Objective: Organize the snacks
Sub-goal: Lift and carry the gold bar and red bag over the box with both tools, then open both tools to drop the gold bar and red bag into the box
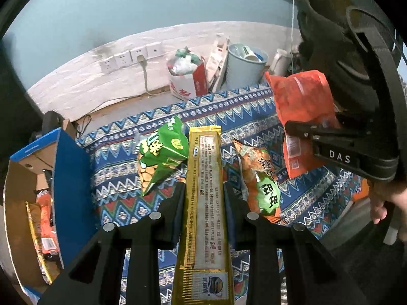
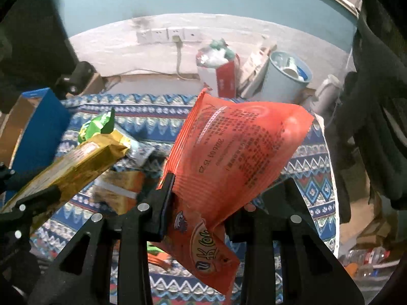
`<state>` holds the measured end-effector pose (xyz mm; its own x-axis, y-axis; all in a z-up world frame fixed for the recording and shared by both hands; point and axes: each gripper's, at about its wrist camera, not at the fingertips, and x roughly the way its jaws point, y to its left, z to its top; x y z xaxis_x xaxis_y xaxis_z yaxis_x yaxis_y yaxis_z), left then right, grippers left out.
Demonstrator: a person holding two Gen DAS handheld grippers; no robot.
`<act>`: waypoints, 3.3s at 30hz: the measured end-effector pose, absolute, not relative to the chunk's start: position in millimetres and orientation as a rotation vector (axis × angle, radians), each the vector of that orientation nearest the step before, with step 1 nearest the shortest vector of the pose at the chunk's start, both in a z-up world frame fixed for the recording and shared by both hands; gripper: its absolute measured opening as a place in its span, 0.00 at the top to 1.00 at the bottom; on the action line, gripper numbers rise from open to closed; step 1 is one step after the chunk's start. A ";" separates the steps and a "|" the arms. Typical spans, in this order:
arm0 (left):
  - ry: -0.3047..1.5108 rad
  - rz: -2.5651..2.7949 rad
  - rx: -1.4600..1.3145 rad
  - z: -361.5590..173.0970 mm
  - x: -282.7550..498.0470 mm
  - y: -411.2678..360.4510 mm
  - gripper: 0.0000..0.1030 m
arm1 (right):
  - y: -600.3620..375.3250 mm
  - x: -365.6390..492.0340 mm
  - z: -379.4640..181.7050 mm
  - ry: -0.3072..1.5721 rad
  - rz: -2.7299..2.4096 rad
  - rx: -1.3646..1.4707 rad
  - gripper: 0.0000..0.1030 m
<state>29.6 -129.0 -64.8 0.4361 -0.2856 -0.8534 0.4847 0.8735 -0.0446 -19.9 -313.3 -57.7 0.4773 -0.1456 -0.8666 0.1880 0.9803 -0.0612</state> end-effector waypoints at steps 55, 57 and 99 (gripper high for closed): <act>0.871 -0.045 -0.084 -35.3 51.9 151.6 0.72 | -36.8 97.7 -40.0 1.056 0.221 -0.122 0.69; 0.880 -0.027 -0.087 -39.8 54.0 159.7 0.72 | -25.6 101.2 -41.4 1.060 0.238 -0.123 0.69; 0.987 0.146 -0.159 -58.2 55.0 213.9 0.34 | 49.4 130.6 -82.6 1.143 0.384 -0.192 0.49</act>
